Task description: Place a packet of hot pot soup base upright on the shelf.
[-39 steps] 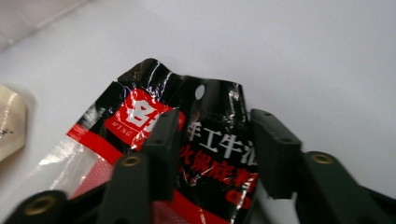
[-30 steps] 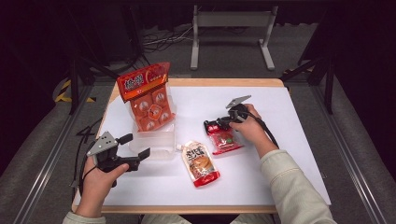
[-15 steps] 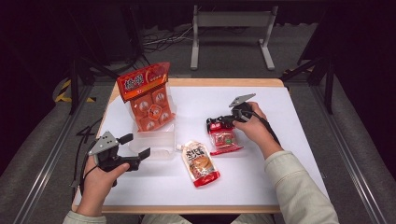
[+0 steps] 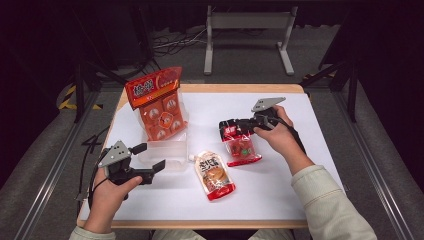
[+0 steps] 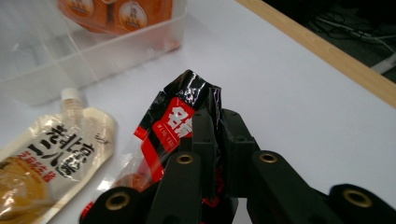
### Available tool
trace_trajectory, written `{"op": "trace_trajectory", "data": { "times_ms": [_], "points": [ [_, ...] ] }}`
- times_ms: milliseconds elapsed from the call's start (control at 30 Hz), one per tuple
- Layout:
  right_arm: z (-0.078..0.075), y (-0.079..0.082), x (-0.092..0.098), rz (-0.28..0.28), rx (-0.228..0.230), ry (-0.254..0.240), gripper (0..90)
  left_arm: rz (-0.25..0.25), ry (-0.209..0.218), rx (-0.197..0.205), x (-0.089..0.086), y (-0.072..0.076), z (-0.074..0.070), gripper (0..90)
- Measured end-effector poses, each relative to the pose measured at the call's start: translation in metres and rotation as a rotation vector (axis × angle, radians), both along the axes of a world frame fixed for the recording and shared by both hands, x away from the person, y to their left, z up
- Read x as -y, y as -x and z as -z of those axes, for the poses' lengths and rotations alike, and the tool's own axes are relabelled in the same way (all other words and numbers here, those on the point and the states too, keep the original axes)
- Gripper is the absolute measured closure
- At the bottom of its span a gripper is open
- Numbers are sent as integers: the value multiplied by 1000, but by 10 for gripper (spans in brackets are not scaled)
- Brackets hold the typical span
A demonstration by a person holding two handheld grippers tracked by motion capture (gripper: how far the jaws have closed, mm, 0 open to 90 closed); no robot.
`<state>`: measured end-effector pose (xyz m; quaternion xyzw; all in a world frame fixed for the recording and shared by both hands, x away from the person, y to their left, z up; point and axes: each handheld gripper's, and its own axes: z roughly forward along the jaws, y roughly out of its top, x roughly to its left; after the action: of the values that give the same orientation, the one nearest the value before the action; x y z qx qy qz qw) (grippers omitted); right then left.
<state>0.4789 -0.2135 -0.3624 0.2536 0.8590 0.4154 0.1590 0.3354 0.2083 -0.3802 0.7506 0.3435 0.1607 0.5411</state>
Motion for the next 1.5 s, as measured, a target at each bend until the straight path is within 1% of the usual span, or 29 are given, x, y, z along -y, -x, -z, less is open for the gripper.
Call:
{"op": "trace_trajectory", "data": {
  "times_ms": [100, 133, 200, 367, 400, 433, 467, 500, 567, 733, 900, 1000, 1033, 1133, 1167, 1200, 1233, 1267, 1300, 1333, 1367, 1400, 1433, 1500],
  "points": [
    [-8, 8, 0, -18, 21, -18, 862, 4, -3, 3, 2, 0, -1, 113],
    [-10, 10, -1, -23, 23, -25, 863, 7, -3, -1, 3, 1, -1, 113],
    [-15, 14, -1, -35, 31, -37, 864, 15, -6, 4, 4, 1, -2, 112],
    [-31, 26, -1, -59, 67, -76, 874, 21, 3, 8, 6, 3, -4, 112],
    [-31, 26, -1, -59, 67, -76, 874, 21, 3, 8, 6, 3, -4, 112],
    [-36, 30, -1, -72, 83, -81, 885, 24, 5, 9, 7, 3, -5, 112],
    [-36, 30, -1, -72, 83, -81, 885, 27, 5, 13, 7, 4, -5, 112],
    [-38, 32, -1, -77, 93, -82, 886, 33, 12, 15, 8, 4, -6, 111],
    [-43, 36, -2, -89, 110, -87, 888, 38, 11, 23, 10, 5, -8, 111],
    [-54, 46, -5, -121, 144, -99, 889, 53, 22, 26, 14, 7, -10, 111],
    [-60, 55, -10, -148, 161, -110, 889, 66, 23, 29, 16, 8, -12, 112],
    [-64, 62, -14, -173, 172, -128, 889, 81, 47, 22, 18, 9, -13, 126],
    [-65, 64, -16, -178, 176, -133, 889, 87, 56, 27, 19, 9, -13, 127],
    [-67, 68, -19, -192, 181, -143, 889, 95, 61, 31, 21, 10, -14, 130],
    [-68, 71, -21, -200, 186, -152, 889, 104, 63, 37, 22, 10, -14, 130],
    [-70, 75, -23, -217, 190, -184, 890, 110, 72, 47, 23, 9, -15, 130],
    [-70, 77, -24, -221, 190, -201, 890, 118, 80, 47, 24, 10, -15, 129],
    [-69, 79, -25, -227, 189, -225, 890, 152, 119, 57, 27, 9, -17, 127],
    [-68, 80, -26, -236, 188, -244, 891, 152, 119, 57, 27, 9, -17, 132],
    [-68, 80, -26, -236, 188, -244, 891, 172, 156, 53, 28, 10, -18, 132],
    [-67, 82, -28, -246, 187, -259, 890, 191, 186, 52, 30, 10, -19, 144],
    [-65, 86, -31, -265, 187, -282, 890, 199, 186, 72, 33, 11, -22, 150],
    [-64, 88, -32, -270, 186, -289, 890, 199, 180, 80, 35, 10, -23, 150],
    [-64, 89, -33, -279, 187, -294, 891, 202, 175, 83, 37, 10, -24, 150]
  ]
}}
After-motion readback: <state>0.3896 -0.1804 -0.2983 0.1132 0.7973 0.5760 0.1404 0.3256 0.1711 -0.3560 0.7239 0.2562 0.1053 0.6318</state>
